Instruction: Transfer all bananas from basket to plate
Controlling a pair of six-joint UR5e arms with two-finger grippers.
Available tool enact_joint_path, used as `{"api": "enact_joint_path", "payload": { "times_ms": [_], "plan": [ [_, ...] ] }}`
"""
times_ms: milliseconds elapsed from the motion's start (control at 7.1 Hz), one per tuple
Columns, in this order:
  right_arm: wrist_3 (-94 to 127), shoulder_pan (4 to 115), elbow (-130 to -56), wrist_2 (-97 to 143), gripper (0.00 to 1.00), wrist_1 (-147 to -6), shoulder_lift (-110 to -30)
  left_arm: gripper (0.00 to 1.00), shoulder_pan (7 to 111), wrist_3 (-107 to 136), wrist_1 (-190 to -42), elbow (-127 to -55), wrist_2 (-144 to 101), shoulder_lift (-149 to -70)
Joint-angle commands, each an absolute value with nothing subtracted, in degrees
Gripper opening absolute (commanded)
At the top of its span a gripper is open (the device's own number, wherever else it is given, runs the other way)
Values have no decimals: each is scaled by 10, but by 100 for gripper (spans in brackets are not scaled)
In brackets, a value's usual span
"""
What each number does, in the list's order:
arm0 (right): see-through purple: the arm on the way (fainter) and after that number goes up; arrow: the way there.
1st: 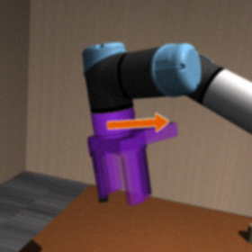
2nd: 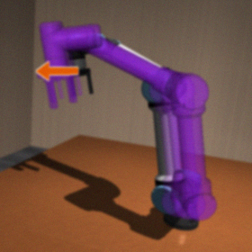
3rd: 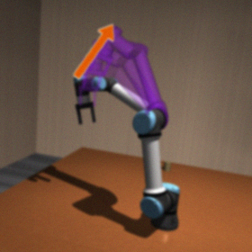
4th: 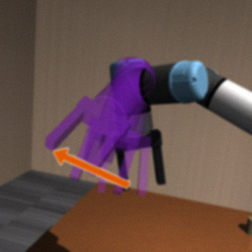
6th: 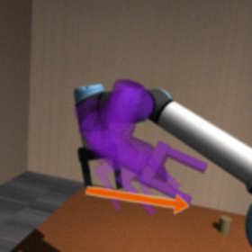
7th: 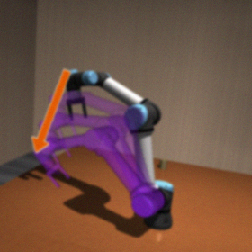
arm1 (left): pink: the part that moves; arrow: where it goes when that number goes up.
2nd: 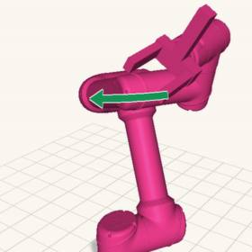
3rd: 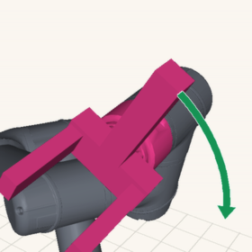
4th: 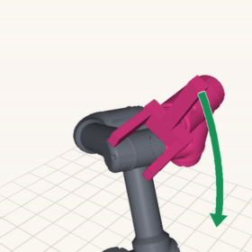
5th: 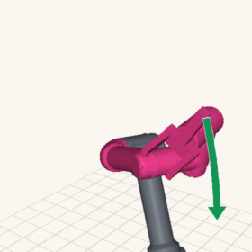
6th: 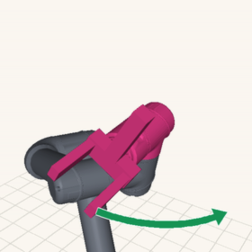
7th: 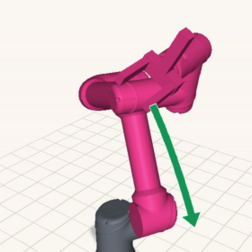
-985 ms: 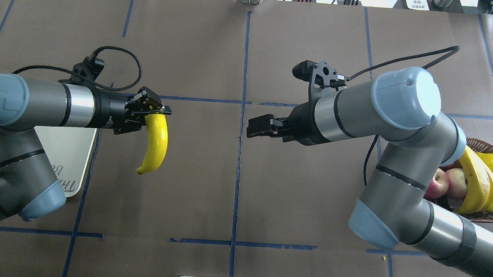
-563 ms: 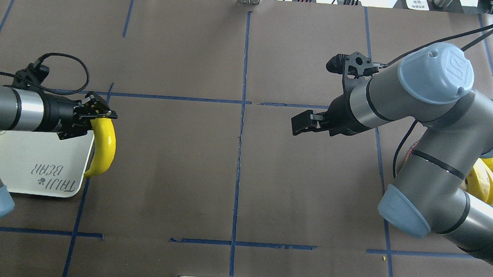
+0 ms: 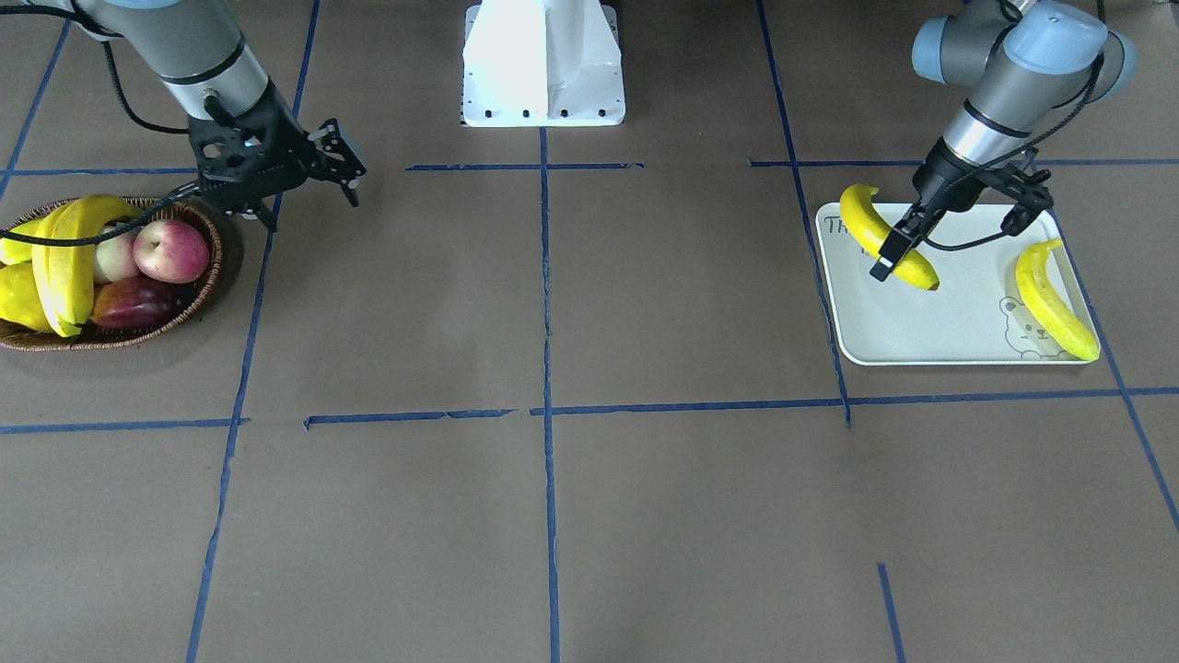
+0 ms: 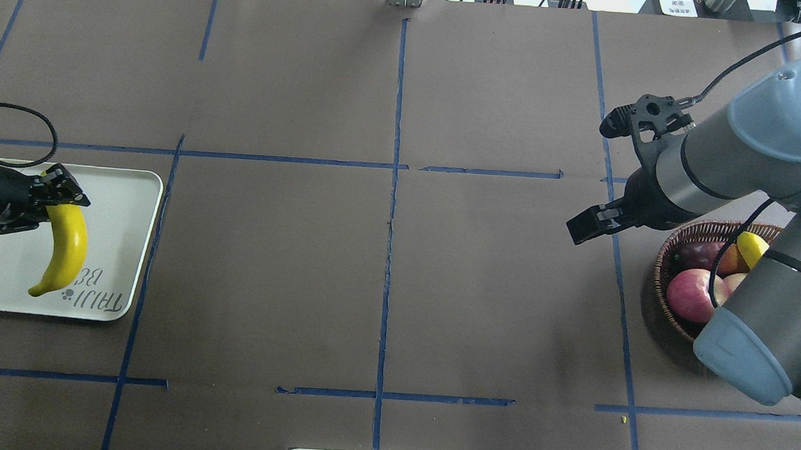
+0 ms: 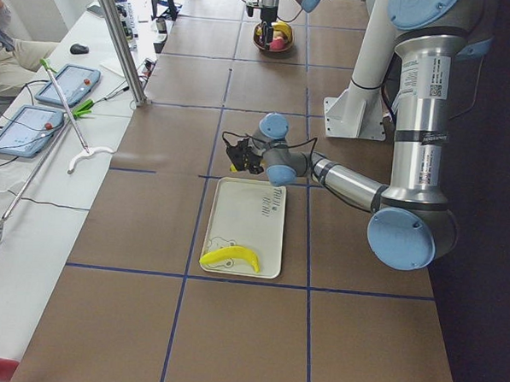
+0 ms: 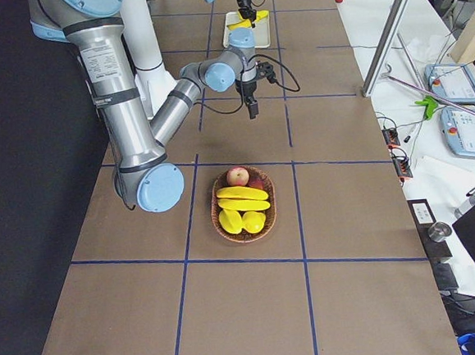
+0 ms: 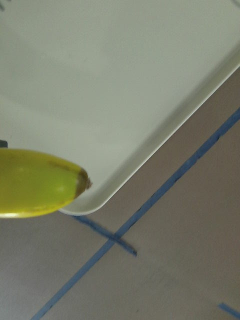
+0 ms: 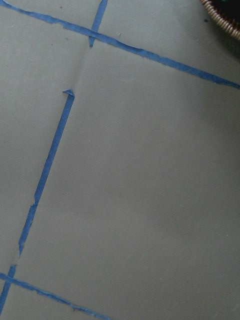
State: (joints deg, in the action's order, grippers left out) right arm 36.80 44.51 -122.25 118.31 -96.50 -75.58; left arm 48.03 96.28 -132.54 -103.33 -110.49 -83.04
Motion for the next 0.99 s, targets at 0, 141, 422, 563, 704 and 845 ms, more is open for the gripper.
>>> {"api": "enact_joint_path", "payload": {
  "times_ms": [0,141,422,563,704,845],
  "plan": [
    [346,451,-1226,1184,100,-966,-767,1,524,911,-1318,-972,-1105,-823],
    [346,451,-1225,1184,100,-966,-766,4,531,912,-1319,-951,-1104,-831],
    [346,451,-1223,1184,100,-966,-766,6,549,911,-1323,-928,-1104,-842],
    [346,451,-1223,1183,100,-966,-766,13,568,891,-1323,-899,-1105,-869],
    [346,450,-1223,1183,100,-966,-766,24,587,838,-1323,-883,-1106,-873],
    [346,450,-1223,1183,100,-966,-766,40,588,824,-1323,-882,-1107,-876]
  ]
}}
